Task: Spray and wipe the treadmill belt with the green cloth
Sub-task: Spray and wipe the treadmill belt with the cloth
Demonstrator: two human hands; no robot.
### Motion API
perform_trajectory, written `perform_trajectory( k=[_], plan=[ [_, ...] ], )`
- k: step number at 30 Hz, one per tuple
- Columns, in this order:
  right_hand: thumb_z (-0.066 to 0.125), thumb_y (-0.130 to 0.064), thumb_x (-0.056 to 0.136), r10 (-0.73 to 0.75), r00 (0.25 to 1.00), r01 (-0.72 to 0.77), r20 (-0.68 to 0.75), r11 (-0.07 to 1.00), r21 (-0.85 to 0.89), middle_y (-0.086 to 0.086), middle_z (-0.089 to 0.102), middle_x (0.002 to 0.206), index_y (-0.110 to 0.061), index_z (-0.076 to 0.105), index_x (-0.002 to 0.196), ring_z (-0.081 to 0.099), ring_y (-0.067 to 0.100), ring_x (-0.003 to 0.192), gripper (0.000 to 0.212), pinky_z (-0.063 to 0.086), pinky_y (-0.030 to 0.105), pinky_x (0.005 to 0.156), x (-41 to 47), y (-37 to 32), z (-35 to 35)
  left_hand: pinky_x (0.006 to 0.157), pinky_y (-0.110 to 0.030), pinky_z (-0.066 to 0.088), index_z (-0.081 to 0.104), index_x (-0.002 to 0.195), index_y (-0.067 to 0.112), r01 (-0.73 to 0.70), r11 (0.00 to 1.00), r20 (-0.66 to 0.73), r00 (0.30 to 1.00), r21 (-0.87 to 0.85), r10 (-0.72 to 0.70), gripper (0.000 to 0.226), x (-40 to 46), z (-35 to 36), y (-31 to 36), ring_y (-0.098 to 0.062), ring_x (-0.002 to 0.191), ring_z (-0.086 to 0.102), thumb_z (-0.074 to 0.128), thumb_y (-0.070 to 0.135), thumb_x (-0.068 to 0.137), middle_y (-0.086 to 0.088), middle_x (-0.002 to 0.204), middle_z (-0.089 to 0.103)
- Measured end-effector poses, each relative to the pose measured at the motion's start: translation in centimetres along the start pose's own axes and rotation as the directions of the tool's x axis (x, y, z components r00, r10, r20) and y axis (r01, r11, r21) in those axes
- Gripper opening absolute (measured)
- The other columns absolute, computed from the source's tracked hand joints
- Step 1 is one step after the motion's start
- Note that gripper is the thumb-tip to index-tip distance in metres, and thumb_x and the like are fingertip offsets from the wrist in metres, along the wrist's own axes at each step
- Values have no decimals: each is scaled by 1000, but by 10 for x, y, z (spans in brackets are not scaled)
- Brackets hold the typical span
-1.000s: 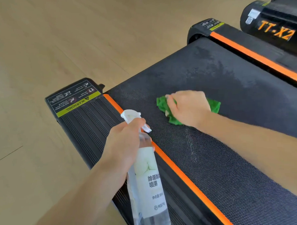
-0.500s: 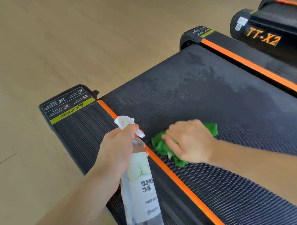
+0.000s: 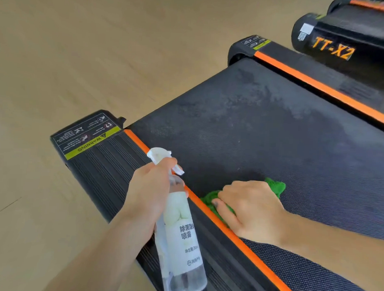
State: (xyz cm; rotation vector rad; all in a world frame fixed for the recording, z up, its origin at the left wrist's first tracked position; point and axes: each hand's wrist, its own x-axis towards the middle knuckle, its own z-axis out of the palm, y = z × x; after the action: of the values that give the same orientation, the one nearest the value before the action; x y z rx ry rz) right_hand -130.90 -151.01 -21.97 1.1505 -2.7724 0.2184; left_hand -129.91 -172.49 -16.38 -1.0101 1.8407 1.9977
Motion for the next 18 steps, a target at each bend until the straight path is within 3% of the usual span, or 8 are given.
perform_trajectory(
  k=[1, 3, 6, 8, 10, 12, 15, 18],
  plan=[
    [38, -38, 101, -44, 999, 44, 5, 999, -18, -4, 52, 64, -21, 52, 67, 53, 23, 58, 41, 43, 36, 50, 2, 9, 0, 61, -29, 50, 73, 101, -1, 5, 1000, 3, 1000, -17, -5, 28, 0, 0, -1, -25, 54, 65, 63, 23, 91, -7, 59, 71],
    [34, -40, 100, 8, 1000, -10, -14, 994, -111, -3, 55, 65, -21, 52, 66, 58, 26, 61, 43, 39, 34, 51, 33, 27, 1, 57, -27, 50, 73, 101, -2, 8, 999, 4, 1000, -32, -8, 28, 0, 1, 1, -24, 51, 65, 64, 22, 91, -8, 59, 70],
    [28, -43, 103, 298, 949, -312, -101, 932, -186, -1, 59, 69, -21, 54, 67, 63, 30, 70, 49, 34, 32, 57, 112, 51, 14, 49, -23, 48, 72, 101, -5, 0, 999, -9, 1000, -35, 0, 31, 2, 0, 0, -21, 45, 63, 63, 24, 94, -8, 56, 68],
    [27, -41, 105, 499, 859, -512, -112, 844, -162, 0, 57, 71, -20, 53, 69, 60, 31, 69, 49, 34, 33, 60, 150, 58, 21, 47, -22, 49, 70, 104, -7, -4, 999, -8, 1000, -36, 4, 34, 0, 1, 0, -20, 44, 63, 63, 24, 95, -7, 56, 68],
    [28, -40, 105, 603, 788, -615, -127, 779, -122, 1, 60, 73, -20, 52, 68, 55, 29, 66, 48, 34, 33, 60, 162, 50, 22, 52, -24, 50, 70, 104, -6, -12, 999, -1, 1000, -37, 12, 34, -2, 0, 1, -19, 46, 64, 62, 26, 96, -7, 59, 69],
    [28, -42, 103, 585, 807, -591, -81, 795, -137, -1, 63, 74, -22, 51, 67, 51, 26, 65, 47, 35, 33, 59, 138, 28, 18, 56, -26, 51, 71, 99, -1, -15, 1000, 2, 1000, -27, 15, 29, -5, -1, 1, -19, 47, 64, 61, 26, 96, -7, 61, 71],
    [31, -43, 100, 347, 938, -347, -15, 934, -85, -5, 57, 66, -21, 51, 64, 56, 23, 63, 46, 43, 33, 54, 53, -8, 6, 61, -28, 53, 73, 96, 2, -7, 1000, 12, 1000, -12, 7, 27, -3, -3, 2, -19, 49, 65, 62, 27, 95, -8, 64, 73],
    [37, -39, 100, 142, 990, -141, 11, 989, -53, -5, 52, 62, -23, 51, 65, 55, 24, 59, 41, 44, 35, 49, -9, -2, -5, 62, -29, 51, 74, 98, 1, -11, 1000, 5, 1000, 5, 11, 29, 0, -2, 0, -22, 52, 66, 63, 27, 92, -8, 62, 74]
  ],
)
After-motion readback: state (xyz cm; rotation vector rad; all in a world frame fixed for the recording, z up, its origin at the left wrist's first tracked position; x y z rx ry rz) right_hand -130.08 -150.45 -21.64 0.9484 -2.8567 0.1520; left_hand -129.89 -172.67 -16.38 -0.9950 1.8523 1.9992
